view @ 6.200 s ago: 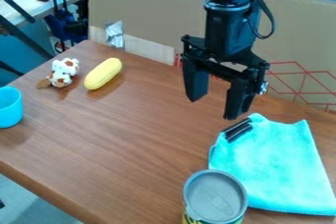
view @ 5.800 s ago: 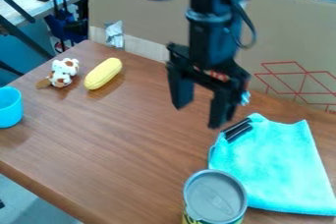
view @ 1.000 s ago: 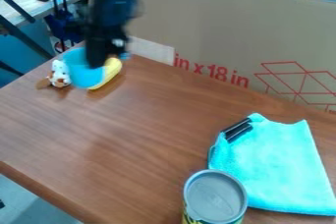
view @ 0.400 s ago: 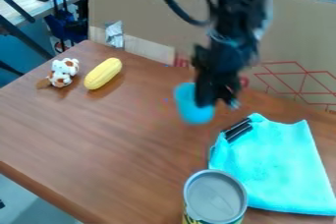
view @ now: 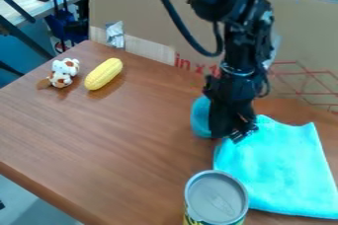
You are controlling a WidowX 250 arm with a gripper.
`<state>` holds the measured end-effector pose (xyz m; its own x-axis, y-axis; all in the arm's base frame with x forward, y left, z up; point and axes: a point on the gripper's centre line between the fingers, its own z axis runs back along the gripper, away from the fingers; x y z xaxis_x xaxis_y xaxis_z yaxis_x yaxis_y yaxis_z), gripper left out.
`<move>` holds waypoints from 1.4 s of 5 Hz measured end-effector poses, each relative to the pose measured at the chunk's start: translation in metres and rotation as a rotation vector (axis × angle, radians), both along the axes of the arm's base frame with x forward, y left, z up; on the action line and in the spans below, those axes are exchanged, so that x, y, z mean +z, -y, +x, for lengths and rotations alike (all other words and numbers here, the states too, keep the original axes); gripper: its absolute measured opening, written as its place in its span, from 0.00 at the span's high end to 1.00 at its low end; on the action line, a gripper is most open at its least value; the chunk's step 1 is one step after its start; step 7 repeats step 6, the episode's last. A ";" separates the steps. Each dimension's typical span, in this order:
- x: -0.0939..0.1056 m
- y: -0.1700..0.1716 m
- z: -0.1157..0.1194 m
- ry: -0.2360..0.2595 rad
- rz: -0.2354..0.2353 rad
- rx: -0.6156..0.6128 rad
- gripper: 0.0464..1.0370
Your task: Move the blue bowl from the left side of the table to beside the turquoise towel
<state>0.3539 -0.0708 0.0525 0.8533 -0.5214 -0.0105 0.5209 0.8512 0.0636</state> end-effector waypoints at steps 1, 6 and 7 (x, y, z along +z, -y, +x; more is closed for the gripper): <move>-0.002 -0.015 -0.006 -0.020 0.034 0.036 0.97; 0.064 -0.048 -0.028 0.123 0.006 0.130 0.09; 0.064 -0.048 -0.028 0.123 0.006 0.130 0.09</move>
